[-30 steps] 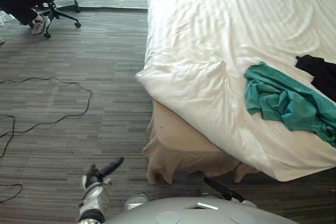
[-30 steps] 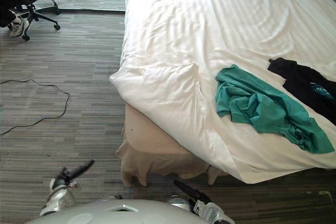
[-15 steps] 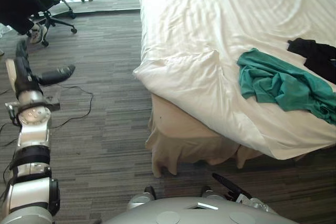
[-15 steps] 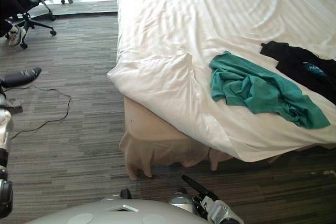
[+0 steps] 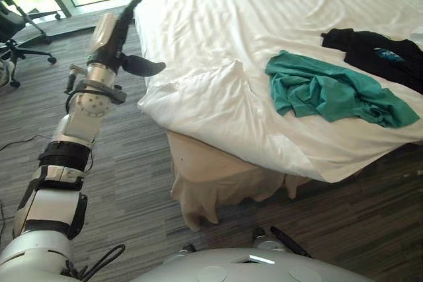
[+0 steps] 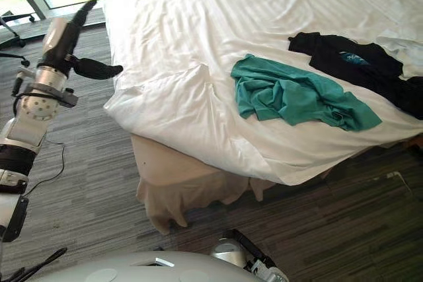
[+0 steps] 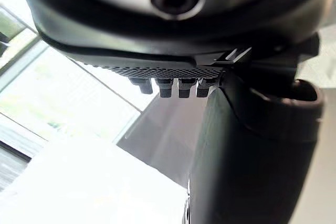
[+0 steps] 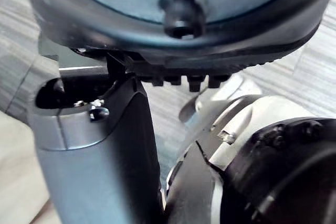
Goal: Tidy up the quilt and then pick up the clothes from the bed and put them into the laundry hamper
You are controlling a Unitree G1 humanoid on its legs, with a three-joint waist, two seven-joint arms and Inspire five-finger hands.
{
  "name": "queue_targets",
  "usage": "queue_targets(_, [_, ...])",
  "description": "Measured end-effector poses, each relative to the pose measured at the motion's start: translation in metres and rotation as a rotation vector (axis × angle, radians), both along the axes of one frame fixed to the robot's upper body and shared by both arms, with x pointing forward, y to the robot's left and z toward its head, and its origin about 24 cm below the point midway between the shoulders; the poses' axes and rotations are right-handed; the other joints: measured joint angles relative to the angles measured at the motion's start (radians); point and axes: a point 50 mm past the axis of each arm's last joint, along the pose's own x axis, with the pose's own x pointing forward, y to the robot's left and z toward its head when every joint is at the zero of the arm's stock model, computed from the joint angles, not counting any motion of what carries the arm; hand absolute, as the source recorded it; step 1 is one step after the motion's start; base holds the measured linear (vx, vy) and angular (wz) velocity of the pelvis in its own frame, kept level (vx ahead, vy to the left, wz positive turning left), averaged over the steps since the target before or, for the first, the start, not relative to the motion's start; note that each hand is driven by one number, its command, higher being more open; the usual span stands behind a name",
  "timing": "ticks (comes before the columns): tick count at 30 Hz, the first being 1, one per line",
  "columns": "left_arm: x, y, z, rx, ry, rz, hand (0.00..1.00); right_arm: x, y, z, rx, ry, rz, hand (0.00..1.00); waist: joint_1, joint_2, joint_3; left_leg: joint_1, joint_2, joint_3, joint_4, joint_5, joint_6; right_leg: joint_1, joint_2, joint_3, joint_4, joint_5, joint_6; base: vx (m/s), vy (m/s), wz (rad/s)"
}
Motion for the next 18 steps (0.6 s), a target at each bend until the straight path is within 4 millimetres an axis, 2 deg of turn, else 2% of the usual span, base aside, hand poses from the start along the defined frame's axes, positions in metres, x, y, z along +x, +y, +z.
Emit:
queue_targets(5, [0.016,-0.022,-0.017,0.188,0.089,0.010,1.00,-0.002,0.000,0.000,-0.009,-0.007,-0.003,1.00,-0.018,0.002,-0.001,0.008,-0.002,0.033,0.000,-0.001,-0.002,-0.010,0.001,0.009,0.001,0.005,-0.018,-0.01,-0.030,-0.20])
queue_targets(7, [0.017,-0.022,-0.024,0.200,0.117,0.028,1.00,-0.002,0.001,0.000,-0.006,-0.011,-0.001,1.00,-0.028,0.002,-0.001,0.009,-0.003,0.044,0.000,-0.002,-0.003,-0.016,0.001,0.021,0.003,0.005,-0.018,-0.03,-0.030,-0.18])
queue_targets(9, [0.018,-0.017,-0.043,0.241,0.212,0.072,1.00,-0.004,0.002,0.000,0.008,-0.006,-0.001,1.00,-0.046,0.004,-0.001,0.019,-0.003,0.063,0.000,-0.004,-0.005,-0.022,0.002,0.043,0.009,0.003,-0.021,-0.05,-0.048,-0.26])
queue_targets(13, [0.019,-0.015,-0.064,0.259,0.313,0.115,1.00,-0.004,0.002,0.000,0.007,-0.005,0.006,1.00,-0.064,0.009,-0.002,0.020,-0.003,0.084,0.000,-0.006,-0.009,-0.041,0.004,0.064,0.025,-0.002,-0.030,-0.06,-0.040,-0.17])
queue_targets(18, [0.019,-0.019,-0.079,0.249,0.397,0.123,1.00,-0.002,-0.001,0.001,-0.018,-0.003,0.040,1.00,-0.069,0.011,-0.001,0.017,-0.001,0.111,0.000,-0.009,-0.011,-0.075,0.010,0.099,0.053,-0.002,-0.030,-0.10,-0.040,-0.17])
